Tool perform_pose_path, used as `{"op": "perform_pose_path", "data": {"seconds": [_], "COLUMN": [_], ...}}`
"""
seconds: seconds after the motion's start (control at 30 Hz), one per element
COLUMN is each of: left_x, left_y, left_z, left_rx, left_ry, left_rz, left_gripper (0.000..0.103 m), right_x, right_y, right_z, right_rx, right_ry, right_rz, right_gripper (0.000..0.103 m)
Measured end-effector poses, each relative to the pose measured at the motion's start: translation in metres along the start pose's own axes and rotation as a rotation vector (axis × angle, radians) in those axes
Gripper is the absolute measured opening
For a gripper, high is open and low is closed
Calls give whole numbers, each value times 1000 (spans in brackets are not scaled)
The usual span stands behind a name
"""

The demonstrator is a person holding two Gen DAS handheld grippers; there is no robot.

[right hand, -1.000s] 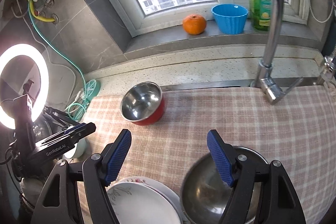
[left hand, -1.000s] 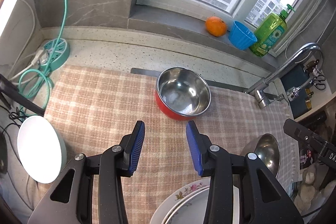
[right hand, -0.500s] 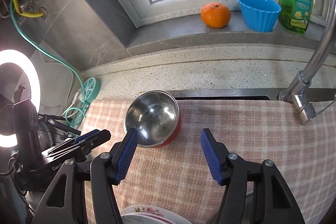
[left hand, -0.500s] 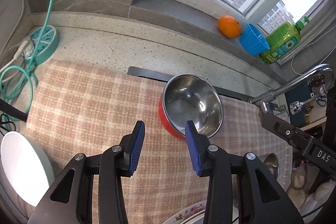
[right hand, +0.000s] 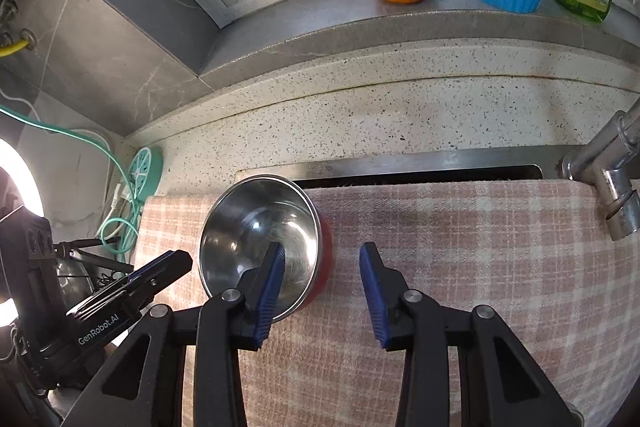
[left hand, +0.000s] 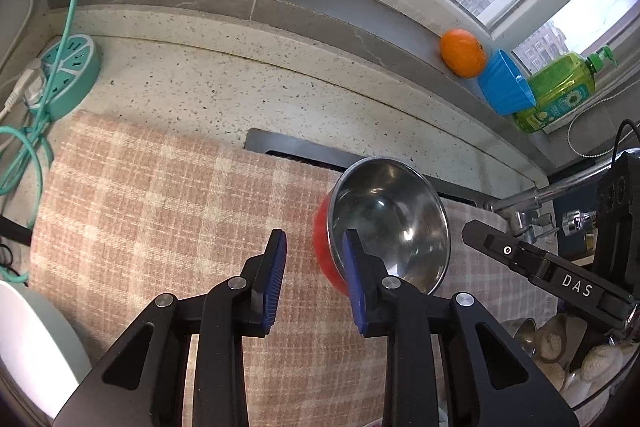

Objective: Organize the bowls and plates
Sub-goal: 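Move the left gripper to the rim of the red-bottomed steel bowl, then close the left gripper on the red-bottomed bowl rim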

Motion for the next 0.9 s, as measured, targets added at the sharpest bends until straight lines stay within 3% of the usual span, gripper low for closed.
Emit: {"op": "perform_pose_path", "data": {"seconds": [0.17,0.63,0.9], "left_x": [-2,-4,-3], "left_y": [-11,-22,-25], "left_z": [-1,-7,-11], "left_rx": [1,-2,-17], "left_ry": [3,-13,-16], "left_rz": [16,22,16], "left_gripper": [23,6,4], "right_x": [-3,-2,0], "right_y": [-12,-28,-29], "right_z": [-3,-2,3], "right_rx": [-1,-15,-17], "right_ry": [-16,-28,-11], "right_rz": [21,59,65], "right_gripper": [32,12,4]}}
Point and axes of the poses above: each gripper's, at about its wrist camera, not at the fingertips, and y roughly against the way its jaws point, z to its left, x to its underside, the point moved 7 cm from there along -y, roughly the way its jaws point, and after that the axes turned 2 degrees about -z, right-handed, at the moved point
